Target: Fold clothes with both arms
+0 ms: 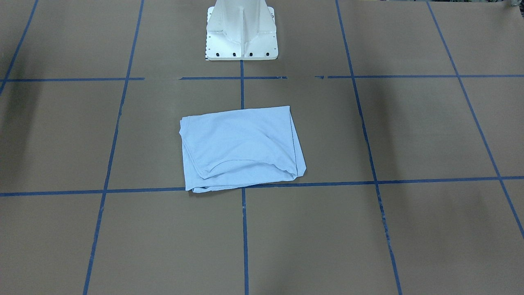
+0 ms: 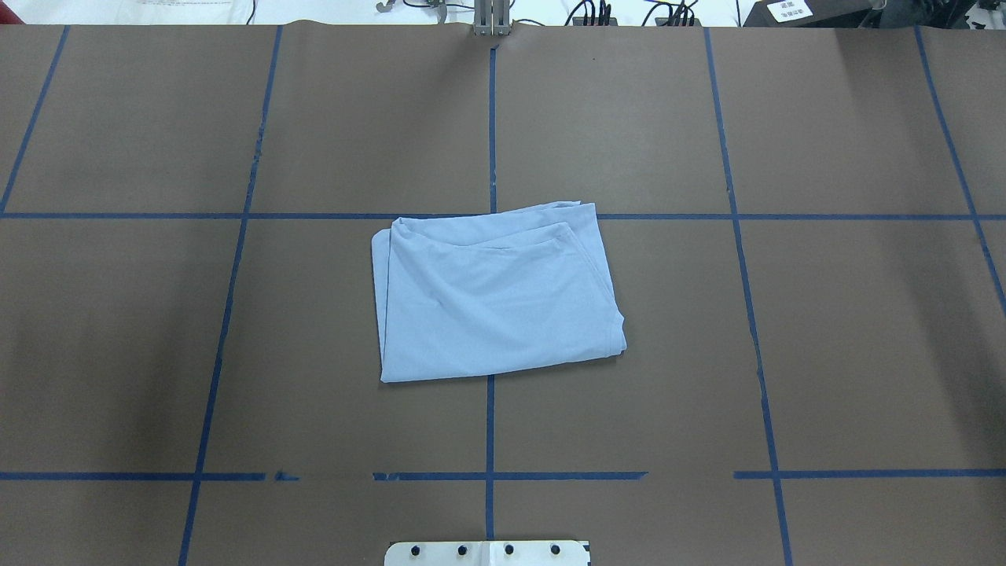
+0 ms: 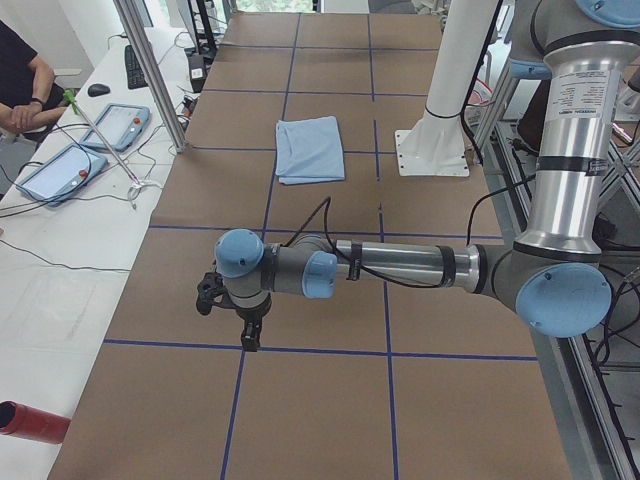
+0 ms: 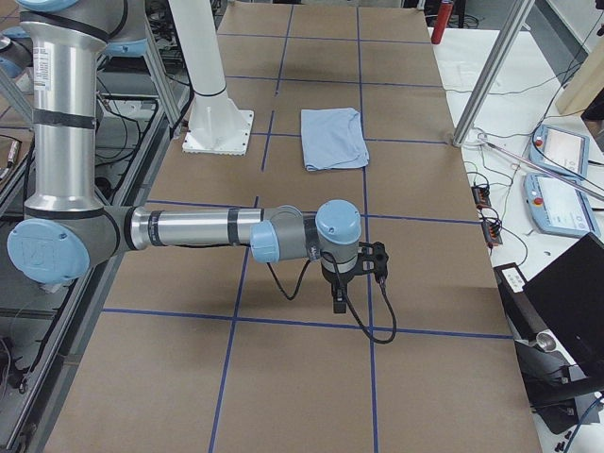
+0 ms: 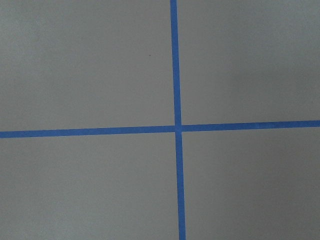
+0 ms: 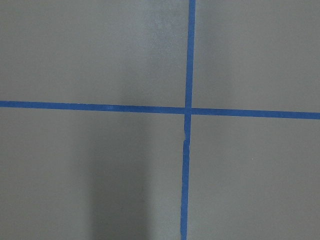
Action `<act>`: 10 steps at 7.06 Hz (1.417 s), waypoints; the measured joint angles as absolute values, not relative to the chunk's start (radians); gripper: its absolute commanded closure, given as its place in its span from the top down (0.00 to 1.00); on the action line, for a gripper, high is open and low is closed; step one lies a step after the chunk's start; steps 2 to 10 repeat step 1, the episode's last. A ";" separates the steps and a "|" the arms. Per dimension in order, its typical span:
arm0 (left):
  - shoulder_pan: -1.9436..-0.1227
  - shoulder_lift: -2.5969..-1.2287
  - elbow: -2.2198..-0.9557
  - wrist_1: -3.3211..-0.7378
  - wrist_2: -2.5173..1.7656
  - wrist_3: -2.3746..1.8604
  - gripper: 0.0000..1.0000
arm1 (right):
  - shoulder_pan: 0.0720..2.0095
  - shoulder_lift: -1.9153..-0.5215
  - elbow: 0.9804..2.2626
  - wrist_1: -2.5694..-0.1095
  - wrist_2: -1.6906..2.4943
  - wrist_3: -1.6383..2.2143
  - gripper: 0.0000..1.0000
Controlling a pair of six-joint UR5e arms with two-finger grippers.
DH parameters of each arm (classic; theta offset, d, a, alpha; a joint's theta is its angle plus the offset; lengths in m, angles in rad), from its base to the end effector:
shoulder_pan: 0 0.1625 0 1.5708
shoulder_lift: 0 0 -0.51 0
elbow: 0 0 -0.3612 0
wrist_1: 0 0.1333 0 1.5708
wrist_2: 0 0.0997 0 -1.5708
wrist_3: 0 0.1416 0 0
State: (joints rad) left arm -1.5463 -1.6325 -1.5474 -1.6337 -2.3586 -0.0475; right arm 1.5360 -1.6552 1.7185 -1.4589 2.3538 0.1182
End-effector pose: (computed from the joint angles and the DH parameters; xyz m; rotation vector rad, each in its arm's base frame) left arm -0.0206 -0.5023 0.7470 0.0675 0.7900 0.0181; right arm 0.0183 -0.4340 0.7293 0.1059 -0.7912 0.0103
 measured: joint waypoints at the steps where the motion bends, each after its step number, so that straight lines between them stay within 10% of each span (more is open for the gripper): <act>1: -1.546 -1.633 -1.547 -1.634 -2.358 -0.048 1.00 | 1.536 -1.655 1.718 -1.458 2.354 0.118 1.00; 10: -1.546 -1.633 -1.547 -1.634 -2.358 -0.048 1.00 | 1.536 -1.655 1.718 -1.458 2.354 0.118 1.00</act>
